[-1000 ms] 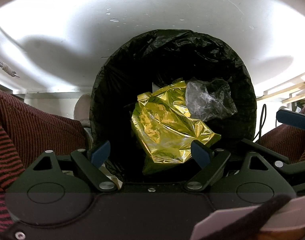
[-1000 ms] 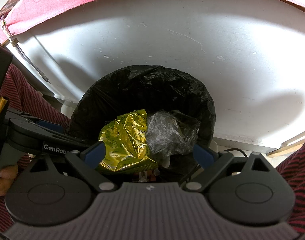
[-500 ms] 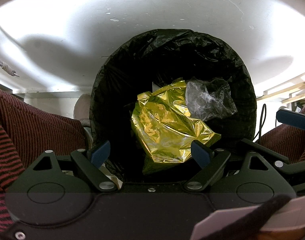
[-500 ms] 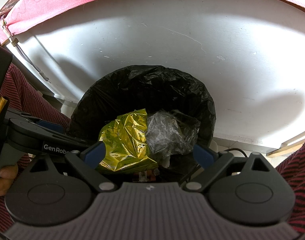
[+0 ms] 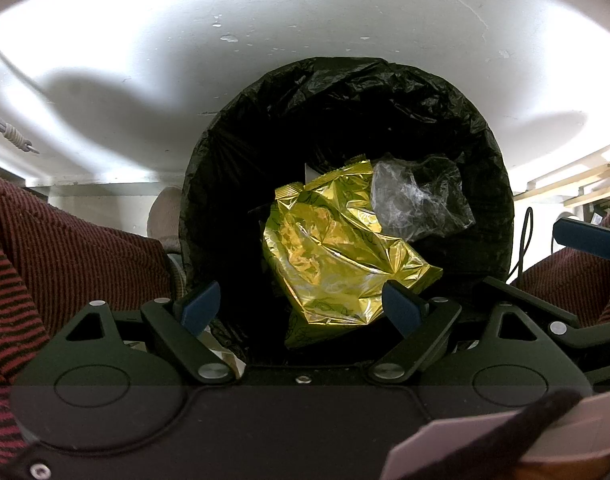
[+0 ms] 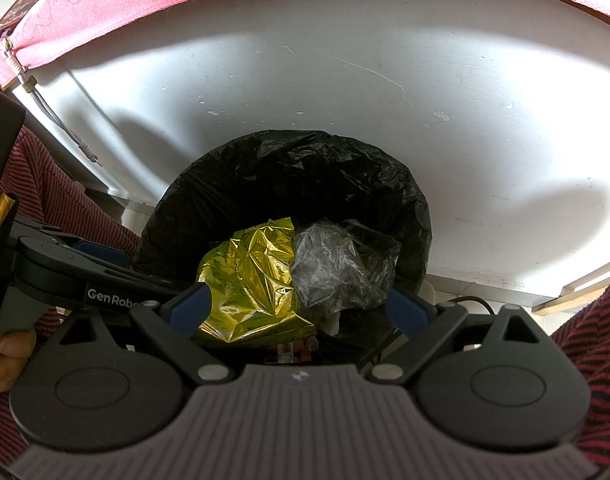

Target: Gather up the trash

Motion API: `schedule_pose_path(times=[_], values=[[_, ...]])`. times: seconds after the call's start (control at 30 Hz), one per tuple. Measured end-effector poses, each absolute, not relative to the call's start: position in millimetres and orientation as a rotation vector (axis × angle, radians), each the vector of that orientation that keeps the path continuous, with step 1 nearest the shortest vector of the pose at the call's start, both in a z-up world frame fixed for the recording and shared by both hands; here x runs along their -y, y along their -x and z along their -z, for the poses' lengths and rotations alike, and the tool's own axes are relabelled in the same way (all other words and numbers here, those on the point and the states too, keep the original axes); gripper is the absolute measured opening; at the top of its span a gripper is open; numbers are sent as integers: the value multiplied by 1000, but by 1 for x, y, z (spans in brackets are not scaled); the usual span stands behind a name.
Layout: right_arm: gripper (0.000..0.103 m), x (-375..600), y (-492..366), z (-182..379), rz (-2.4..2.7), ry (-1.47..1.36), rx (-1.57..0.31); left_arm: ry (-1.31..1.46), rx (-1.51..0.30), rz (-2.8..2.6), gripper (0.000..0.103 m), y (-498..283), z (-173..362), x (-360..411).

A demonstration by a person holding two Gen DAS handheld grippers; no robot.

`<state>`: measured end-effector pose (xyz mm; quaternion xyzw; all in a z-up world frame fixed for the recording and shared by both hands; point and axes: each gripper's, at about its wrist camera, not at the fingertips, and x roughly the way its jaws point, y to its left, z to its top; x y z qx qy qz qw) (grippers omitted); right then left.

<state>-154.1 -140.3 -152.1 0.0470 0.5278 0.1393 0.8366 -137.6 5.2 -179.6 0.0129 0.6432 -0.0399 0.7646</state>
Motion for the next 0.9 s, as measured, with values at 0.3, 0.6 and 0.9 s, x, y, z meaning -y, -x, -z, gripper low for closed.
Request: schedule_pose_path(times=[0.3,0.6,0.9], values=[[98,140,154,152,-294,-100,-1117,-28,-1397,88,87,137,179,-6],[99,140,155,152,-294,-99,-1117,-31,-1384,90,87,138,178,-4],[99,140,154,153,-293,-99,-1115,-31,-1377,92,87,137,176,-6]])
